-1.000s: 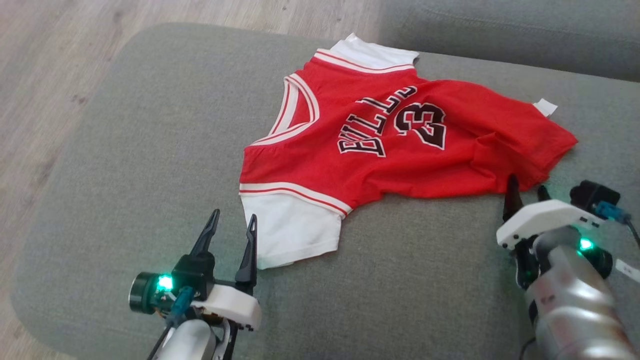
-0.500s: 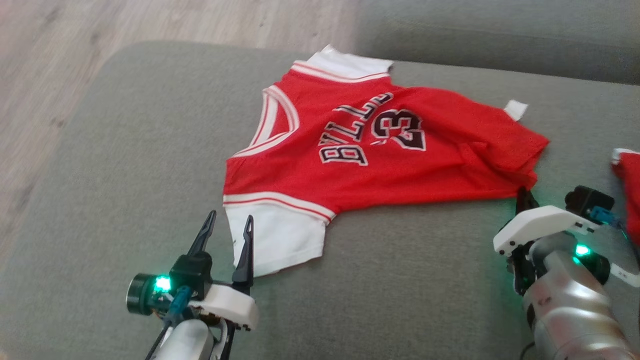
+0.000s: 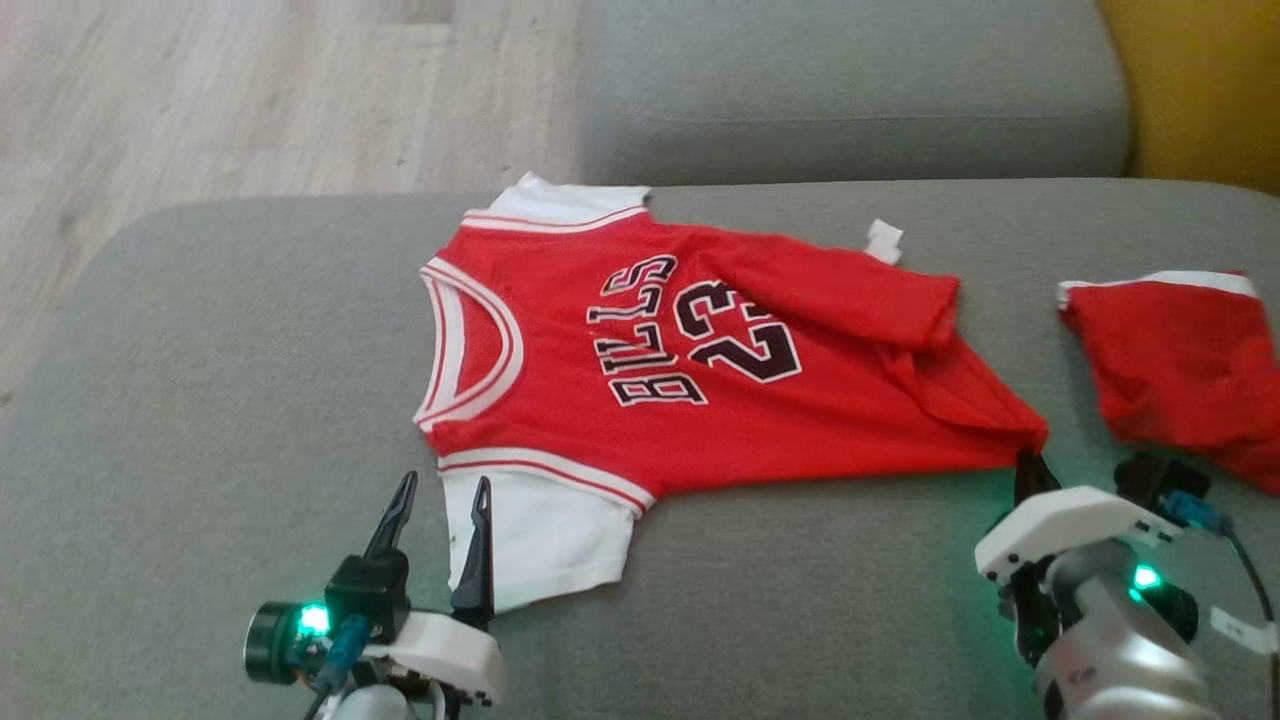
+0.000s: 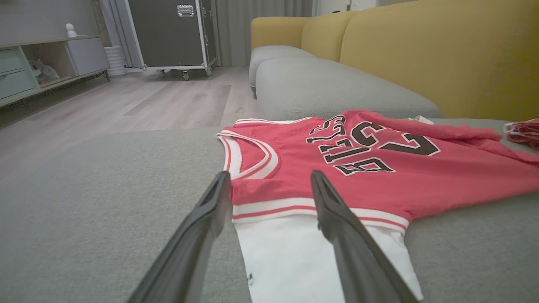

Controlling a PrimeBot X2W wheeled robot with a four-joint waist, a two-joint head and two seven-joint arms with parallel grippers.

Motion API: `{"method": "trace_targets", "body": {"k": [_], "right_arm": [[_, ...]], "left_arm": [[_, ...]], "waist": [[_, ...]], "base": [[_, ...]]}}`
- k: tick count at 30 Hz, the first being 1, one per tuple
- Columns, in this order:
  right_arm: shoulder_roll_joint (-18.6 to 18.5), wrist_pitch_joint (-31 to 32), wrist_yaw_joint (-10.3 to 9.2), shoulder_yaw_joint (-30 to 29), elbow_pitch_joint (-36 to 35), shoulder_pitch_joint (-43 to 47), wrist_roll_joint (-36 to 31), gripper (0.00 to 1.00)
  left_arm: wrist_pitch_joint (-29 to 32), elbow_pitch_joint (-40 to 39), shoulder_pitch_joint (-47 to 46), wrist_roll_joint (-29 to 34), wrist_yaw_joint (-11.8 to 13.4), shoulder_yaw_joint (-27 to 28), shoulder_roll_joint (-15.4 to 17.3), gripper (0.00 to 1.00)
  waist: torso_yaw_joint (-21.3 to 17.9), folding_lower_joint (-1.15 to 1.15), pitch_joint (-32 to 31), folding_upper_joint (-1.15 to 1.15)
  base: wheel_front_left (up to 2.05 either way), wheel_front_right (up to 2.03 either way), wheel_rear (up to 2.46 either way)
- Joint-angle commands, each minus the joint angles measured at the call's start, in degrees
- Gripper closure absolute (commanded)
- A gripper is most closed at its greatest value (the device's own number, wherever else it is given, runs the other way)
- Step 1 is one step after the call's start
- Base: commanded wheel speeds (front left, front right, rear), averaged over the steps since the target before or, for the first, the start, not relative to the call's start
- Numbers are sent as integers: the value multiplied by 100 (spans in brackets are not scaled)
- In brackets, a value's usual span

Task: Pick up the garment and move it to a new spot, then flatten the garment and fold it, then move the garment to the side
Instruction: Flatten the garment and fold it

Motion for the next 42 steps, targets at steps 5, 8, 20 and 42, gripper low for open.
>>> {"method": "trace_targets", "body": {"k": [5, 8, 20, 42], "right_arm": [[-8, -79, -5, 193, -506, 411, 283, 100], [-8, -79, -5, 136, -639, 613, 365, 84], [-8, -79, -5, 1046, -2958, 969, 75, 0], [-8, -80, -5, 1584, -5911, 2920, -704, 0]], "left_arm": [[-85, -137, -101, -39, 43, 193, 51, 0], [-89, -125, -75, -51, 46, 188, 42, 0], [-97, -184, -74, -51, 51, 165, 68, 0], [630, 93, -17, -112, -81, -181, 48, 0]], "waist": [[-274, 1, -187, 0], [-300, 1, -238, 0], [-233, 1, -295, 0], [-132, 1, -112, 0]], "base": [[0, 0, 0], [0, 0, 0], [0, 0, 0], [0, 0, 0]]}}
